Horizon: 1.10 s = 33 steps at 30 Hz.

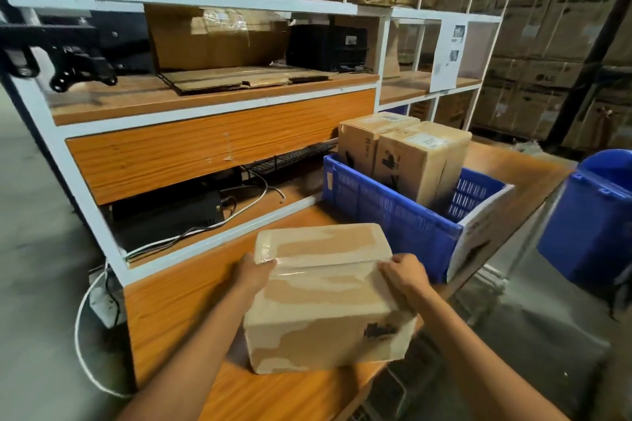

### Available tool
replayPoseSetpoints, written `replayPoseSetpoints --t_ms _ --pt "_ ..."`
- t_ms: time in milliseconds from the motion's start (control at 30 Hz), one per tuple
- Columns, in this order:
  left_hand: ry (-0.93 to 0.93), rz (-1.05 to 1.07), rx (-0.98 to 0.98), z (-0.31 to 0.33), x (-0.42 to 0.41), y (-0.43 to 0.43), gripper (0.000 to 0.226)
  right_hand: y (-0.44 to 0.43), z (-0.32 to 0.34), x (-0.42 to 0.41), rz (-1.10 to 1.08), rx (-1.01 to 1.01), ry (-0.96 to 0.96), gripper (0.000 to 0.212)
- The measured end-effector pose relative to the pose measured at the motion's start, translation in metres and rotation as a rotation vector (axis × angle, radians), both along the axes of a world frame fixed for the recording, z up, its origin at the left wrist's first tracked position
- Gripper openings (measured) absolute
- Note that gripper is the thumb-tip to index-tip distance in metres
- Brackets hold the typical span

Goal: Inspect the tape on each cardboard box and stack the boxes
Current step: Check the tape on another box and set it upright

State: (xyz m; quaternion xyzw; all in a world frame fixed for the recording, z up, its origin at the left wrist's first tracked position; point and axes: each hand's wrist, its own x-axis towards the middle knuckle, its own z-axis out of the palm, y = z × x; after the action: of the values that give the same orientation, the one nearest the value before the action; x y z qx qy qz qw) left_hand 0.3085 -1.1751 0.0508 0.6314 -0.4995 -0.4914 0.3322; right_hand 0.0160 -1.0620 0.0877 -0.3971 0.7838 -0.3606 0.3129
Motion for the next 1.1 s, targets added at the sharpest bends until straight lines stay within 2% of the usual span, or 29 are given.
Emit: replayPoseSetpoints --t_ms 100,200,333,467,567,633,767,1000,1100 --pt "0.009 0.027 -0.009 0.018 0.001 0.011 0.027 -0.007 -0.002 -0.003 0.022 -0.040 -0.056 0.014" --pt "0.057 0.077 -0.059 0.025 0.003 0.000 0.036 -0.024 0.004 -0.006 0.006 -0.108 -0.038 0.019" --pt "-0.003 0.196 -0.268 0.045 -0.005 -0.013 0.044 -0.063 0.026 -0.010 -0.002 -0.208 0.001 0.025" --pt "-0.175 0.252 -0.399 0.056 -0.009 -0.031 0.056 -0.117 0.039 -0.014 0.083 -0.183 0.181 0.030" --pt "-0.273 0.259 -0.418 0.053 -0.009 -0.049 0.055 -0.163 0.036 -0.013 0.117 -0.109 0.382 0.019" --pt "-0.318 0.255 -0.439 0.046 -0.009 -0.060 0.054 -0.188 0.029 -0.011 0.091 -0.078 0.415 0.009" --pt "-0.386 0.250 -0.479 0.041 -0.013 -0.086 0.053 -0.227 0.016 -0.015 0.064 -0.132 0.325 0.009" --pt "-0.430 0.248 -0.437 0.004 -0.030 -0.110 0.052 -0.262 -0.019 -0.025 0.155 -0.073 -0.031 0.036" --pt "-0.446 0.276 -0.453 0.000 -0.042 -0.118 0.050 -0.285 -0.024 -0.035 0.191 -0.095 -0.088 0.049"
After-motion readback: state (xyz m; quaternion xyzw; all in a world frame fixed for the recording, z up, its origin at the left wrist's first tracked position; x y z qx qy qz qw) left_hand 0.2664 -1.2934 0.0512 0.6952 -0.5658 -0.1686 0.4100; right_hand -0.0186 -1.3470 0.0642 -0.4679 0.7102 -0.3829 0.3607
